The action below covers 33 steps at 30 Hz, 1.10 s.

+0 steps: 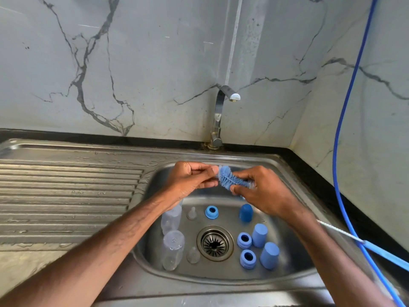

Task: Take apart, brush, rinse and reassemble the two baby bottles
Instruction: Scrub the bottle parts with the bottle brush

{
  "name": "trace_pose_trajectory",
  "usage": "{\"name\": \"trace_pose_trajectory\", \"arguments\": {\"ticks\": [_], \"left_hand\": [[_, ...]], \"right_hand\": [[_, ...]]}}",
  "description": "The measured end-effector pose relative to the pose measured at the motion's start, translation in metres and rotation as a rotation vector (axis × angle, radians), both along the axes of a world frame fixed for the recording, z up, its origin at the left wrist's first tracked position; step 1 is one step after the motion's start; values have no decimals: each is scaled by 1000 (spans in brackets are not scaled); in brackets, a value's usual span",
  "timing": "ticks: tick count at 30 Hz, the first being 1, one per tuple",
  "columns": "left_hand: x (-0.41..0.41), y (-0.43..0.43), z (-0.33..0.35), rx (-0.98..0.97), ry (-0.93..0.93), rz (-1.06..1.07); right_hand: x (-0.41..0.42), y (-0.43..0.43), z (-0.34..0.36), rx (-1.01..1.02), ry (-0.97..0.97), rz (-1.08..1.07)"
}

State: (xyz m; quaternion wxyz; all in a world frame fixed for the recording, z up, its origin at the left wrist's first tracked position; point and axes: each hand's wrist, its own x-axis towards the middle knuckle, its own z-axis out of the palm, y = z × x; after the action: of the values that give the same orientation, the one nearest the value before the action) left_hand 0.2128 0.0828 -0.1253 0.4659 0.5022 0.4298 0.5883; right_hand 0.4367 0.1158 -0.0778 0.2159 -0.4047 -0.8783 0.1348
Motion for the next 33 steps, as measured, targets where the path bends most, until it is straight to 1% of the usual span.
{"name": "trace_pose_trajectory", "arguments": {"ticks": [3, 5, 7, 9, 10, 12, 14, 17, 18, 19, 22, 23, 24, 25, 26, 27, 29, 30, 32, 33], "left_hand": [[5, -1, 1, 1, 82, 65], [6, -1, 1, -8, 160, 95], [6, -1, -1, -60, 221, 85], [7, -1, -3, -129, 233, 60], [8, 0, -5, -149, 214, 53], [9, 0, -8, -140, 148, 50], [11, 0, -9, -80, 110, 39], [12, 0, -8, 51, 138, 42], [13, 0, -7, 94, 145, 38], [13, 0, -5, 133, 141, 17], [12, 0, -2, 204, 141, -75], [11, 1, -1, 212, 162, -86], [11, 1, -1, 209, 191, -80], [11, 0, -1, 195, 215, -58], [11, 0, 0, 169, 226, -21], [11, -1, 0, 130, 219, 21], [12, -3, 0, 26, 165, 92], [12, -3, 1, -23, 136, 112], [11, -3, 2, -89, 143, 122], [11, -3, 1, -101, 154, 115]], "right_hand": [[-2, -4, 1, 160, -53, -66], [-1, -4, 1, 246, -88, -68], [-2, -4, -1, 322, -115, -46], [-2, -3, -4, 353, -127, -26], [-2, -3, -6, 332, -111, -20], [0, -1, -7, 237, -80, -13], [3, 0, -6, 166, -76, -6], [11, 8, -1, 79, -60, -10], [14, 10, 1, 14, -35, 15], [17, 11, 4, -103, 10, 46], [27, 10, 10, -627, 217, 118], [30, 9, 11, -748, 253, 134], [30, 8, 11, -791, 264, 142], [29, 7, 9, -762, 258, 138], [24, 5, 8, -645, 220, 132], [19, 3, 6, -451, 137, 121], [4, -3, 1, -31, -95, 54], [-1, -6, -1, 129, -178, 5], [-5, -11, 1, 345, -201, -55], [-4, -11, 3, 393, -189, -63]]}}
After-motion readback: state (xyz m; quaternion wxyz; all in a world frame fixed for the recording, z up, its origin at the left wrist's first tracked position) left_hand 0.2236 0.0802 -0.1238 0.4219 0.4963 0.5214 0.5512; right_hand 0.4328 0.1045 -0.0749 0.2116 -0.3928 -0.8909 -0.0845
